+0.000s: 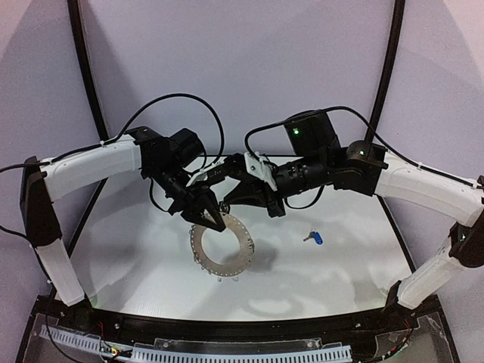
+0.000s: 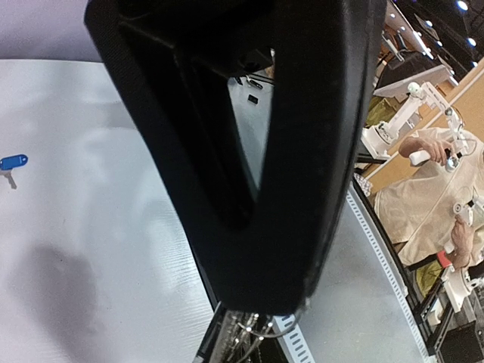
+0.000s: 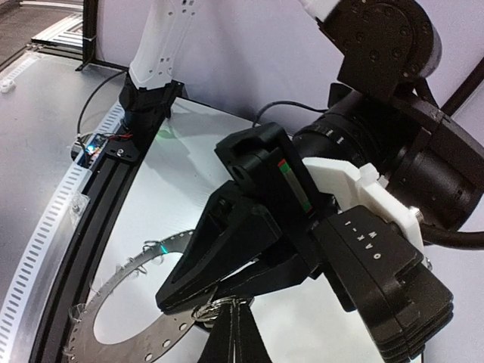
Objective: Put the keys on the keyring
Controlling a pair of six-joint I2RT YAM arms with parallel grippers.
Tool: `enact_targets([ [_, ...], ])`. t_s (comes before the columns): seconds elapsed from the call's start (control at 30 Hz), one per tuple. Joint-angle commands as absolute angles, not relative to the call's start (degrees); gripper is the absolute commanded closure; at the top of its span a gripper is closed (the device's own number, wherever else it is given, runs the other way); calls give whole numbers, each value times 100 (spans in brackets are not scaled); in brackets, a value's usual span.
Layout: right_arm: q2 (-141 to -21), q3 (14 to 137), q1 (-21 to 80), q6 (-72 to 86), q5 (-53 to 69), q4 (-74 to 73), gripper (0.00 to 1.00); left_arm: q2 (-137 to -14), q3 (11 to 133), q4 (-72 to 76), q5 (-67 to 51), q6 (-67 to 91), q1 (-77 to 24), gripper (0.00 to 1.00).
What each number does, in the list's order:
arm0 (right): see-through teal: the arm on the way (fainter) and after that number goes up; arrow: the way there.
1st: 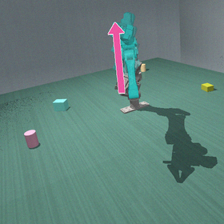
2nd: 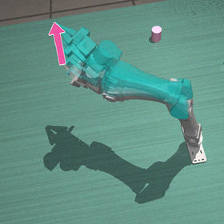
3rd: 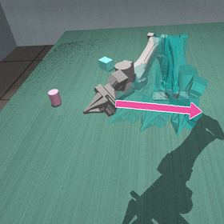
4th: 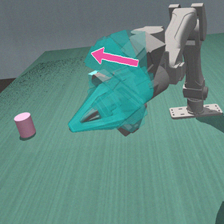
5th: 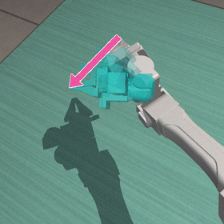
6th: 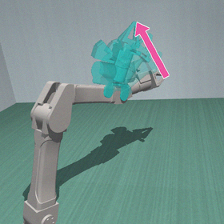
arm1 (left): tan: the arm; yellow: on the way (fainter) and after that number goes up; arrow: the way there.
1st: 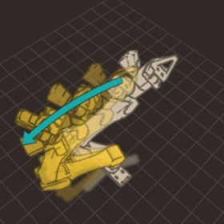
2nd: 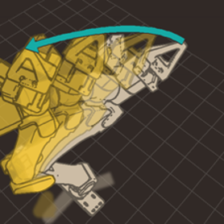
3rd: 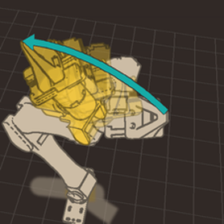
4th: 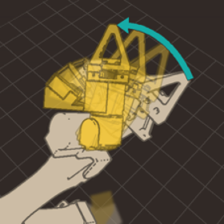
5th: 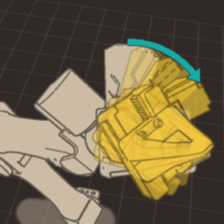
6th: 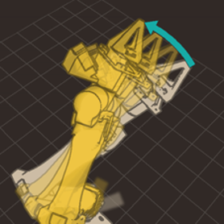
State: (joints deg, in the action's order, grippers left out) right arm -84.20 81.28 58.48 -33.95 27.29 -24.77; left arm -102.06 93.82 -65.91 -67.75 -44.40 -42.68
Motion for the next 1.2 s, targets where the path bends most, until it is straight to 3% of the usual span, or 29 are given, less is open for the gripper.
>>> enact_targets([
  [0.0, -8223, 8060, 5999, -3501, 2614, -2473, 100, -10127, 9411, -5999, -6729, -3665, -4228, 99],
  [0.27, -7906, 7721, 6100, -3847, 1562, -2457, 100, -9810, 8910, -4844, -6574, -2619, -4228, 99],
  [0.73, -7558, 7120, 6352, -4078, 1447, -2344, 100, -9215, 7663, -1150, -6432, 638, -4032, 99],
  [1.07, -7637, 7025, 6497, -4069, 1364, -2140, 100, -9127, 7559, -763, -5901, 1256, -4010, 99],
  [1.17, -7610, 7117, 6490, -3829, 448, -1866, 100, -9134, 7592, -1556, -5807, 694, -4008, 99],
])
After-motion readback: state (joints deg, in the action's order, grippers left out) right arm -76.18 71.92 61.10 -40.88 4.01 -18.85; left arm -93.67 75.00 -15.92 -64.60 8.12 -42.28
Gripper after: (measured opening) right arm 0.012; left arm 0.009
